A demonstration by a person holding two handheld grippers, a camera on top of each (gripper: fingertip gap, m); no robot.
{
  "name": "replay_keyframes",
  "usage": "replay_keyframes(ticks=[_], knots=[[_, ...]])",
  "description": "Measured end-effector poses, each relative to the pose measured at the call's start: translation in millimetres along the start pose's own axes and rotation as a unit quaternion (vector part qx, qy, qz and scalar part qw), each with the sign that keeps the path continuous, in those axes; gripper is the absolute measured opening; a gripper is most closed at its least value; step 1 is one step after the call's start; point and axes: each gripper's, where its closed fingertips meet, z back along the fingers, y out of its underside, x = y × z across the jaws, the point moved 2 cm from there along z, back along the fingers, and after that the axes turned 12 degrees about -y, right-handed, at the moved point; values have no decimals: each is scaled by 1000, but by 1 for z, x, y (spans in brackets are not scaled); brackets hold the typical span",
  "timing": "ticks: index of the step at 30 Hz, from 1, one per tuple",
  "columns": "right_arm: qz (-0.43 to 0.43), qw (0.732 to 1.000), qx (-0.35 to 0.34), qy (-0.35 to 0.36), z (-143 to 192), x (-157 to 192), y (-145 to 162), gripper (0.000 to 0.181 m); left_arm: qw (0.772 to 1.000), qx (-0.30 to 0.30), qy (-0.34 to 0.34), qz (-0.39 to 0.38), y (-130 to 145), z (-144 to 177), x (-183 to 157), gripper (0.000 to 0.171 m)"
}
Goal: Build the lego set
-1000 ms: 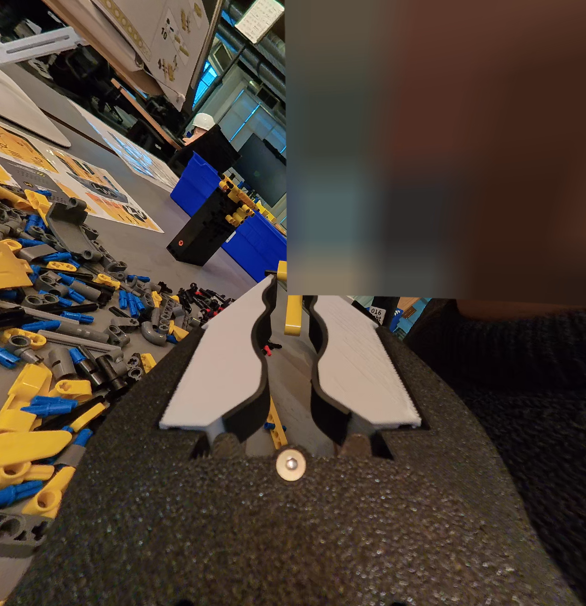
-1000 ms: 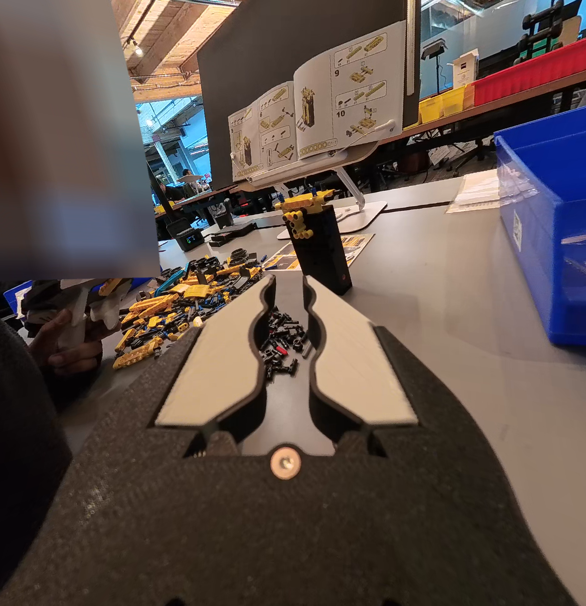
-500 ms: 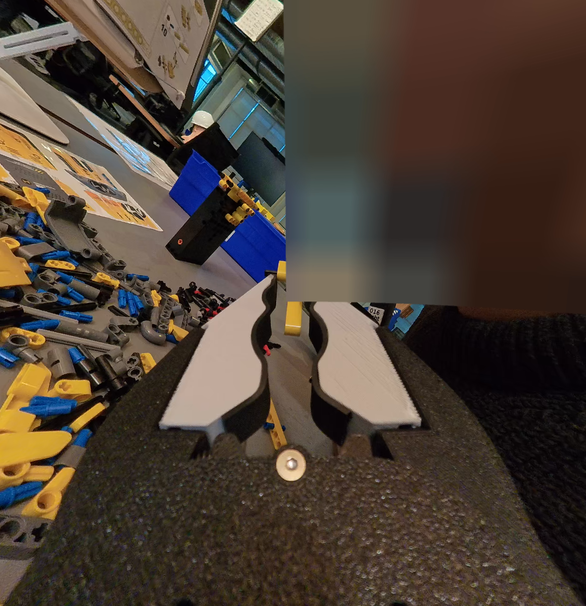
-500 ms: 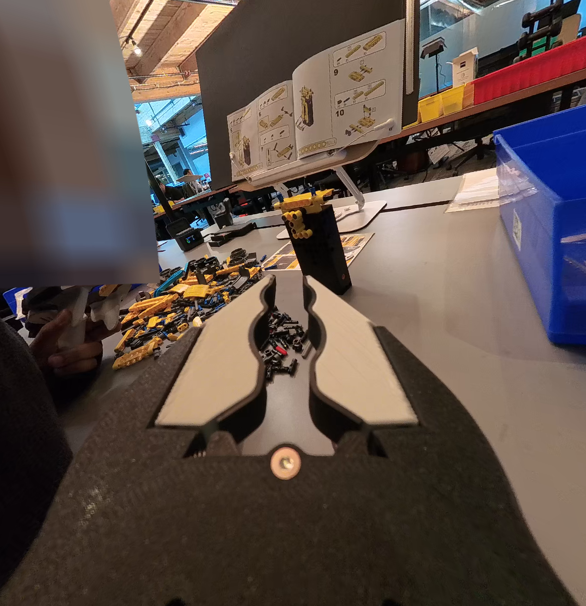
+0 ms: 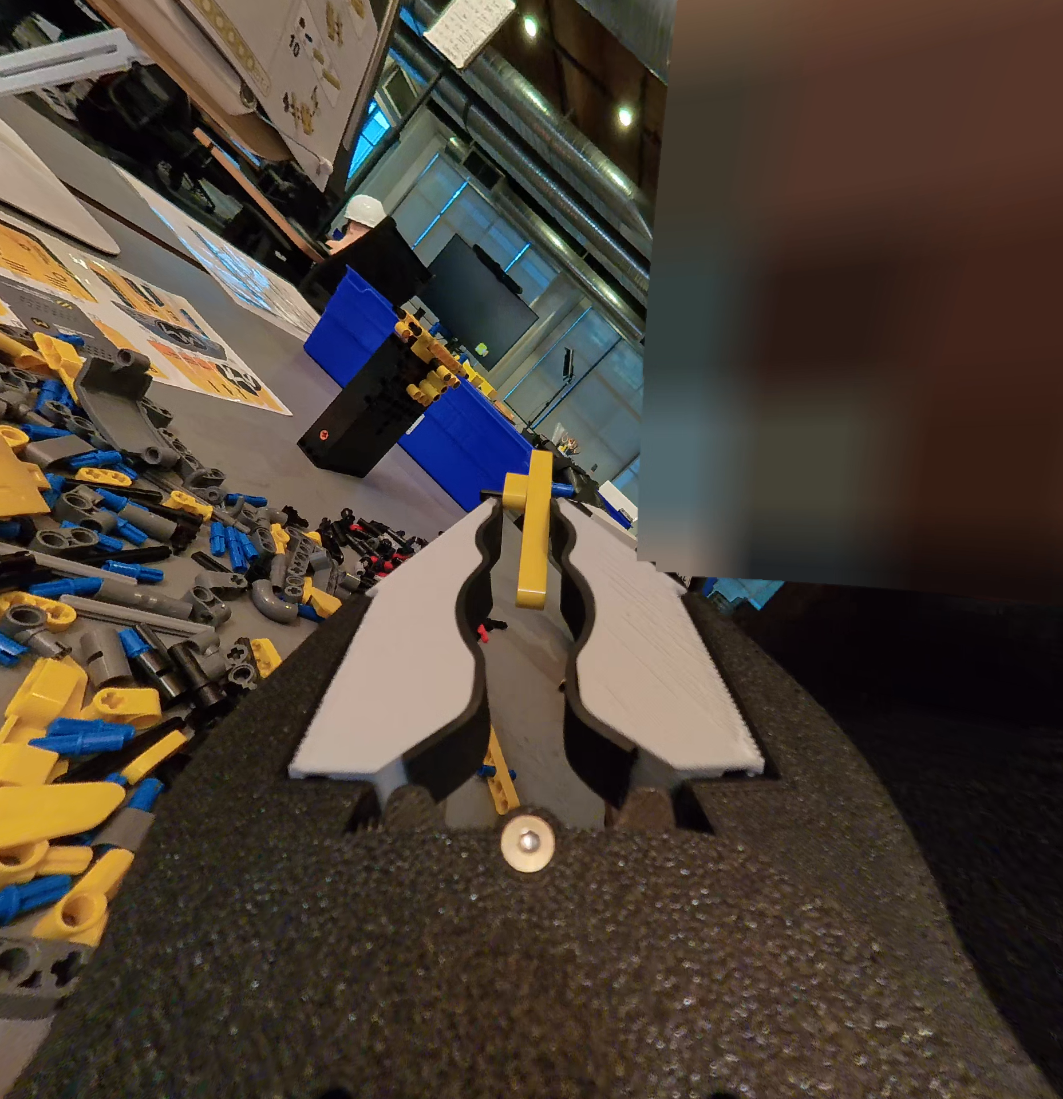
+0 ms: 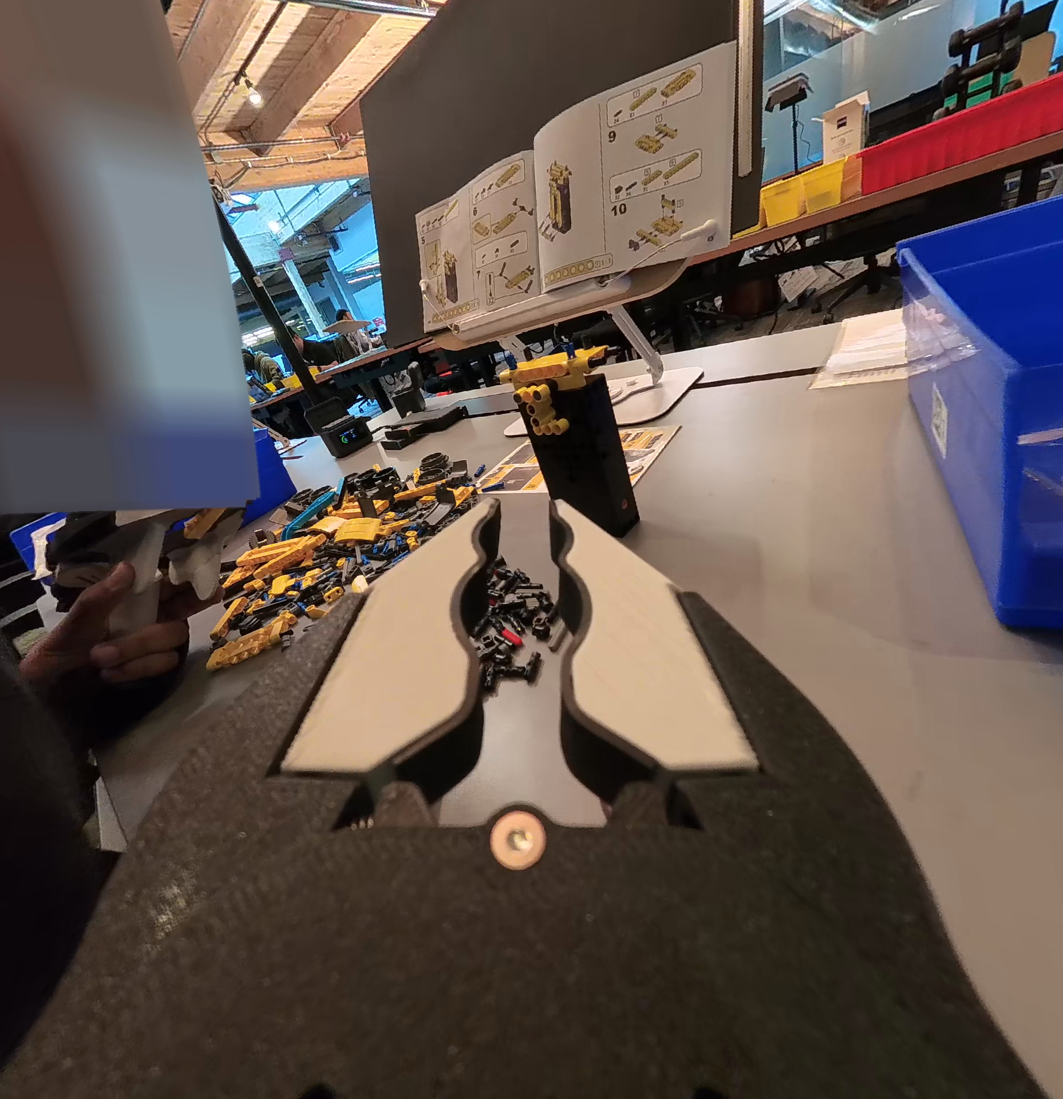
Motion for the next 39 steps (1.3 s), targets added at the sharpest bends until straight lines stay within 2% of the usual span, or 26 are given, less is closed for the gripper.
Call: replay_keyframes(ticks=[15,19,23,26,29,32,39], knots=[[-17,999,-30,-19,6,2,-6,16,1000,12,2,-12,4,-2,-3,15],[-15,999,-38,-34,7,8,-8,28,999,19,11,-24,8,-3,-7,16],[-21,997,-21,-71,4,19,-3,29,998,43,2,-43,15,-9,-9,16],[-31,994,31,-97,0,26,9,28,996,52,-11,-68,22,-12,-15,15],[-34,984,140,-105,-1,28,33,27,991,112,-22,-65,43,-27,-22,16],[-13,970,226,-94,0,27,53,26,980,181,-31,-80,68,-45,-28,16],[44,926,367,-80,-5,31,93,20,943,264,-78,-186,101,-77,-24,16]])
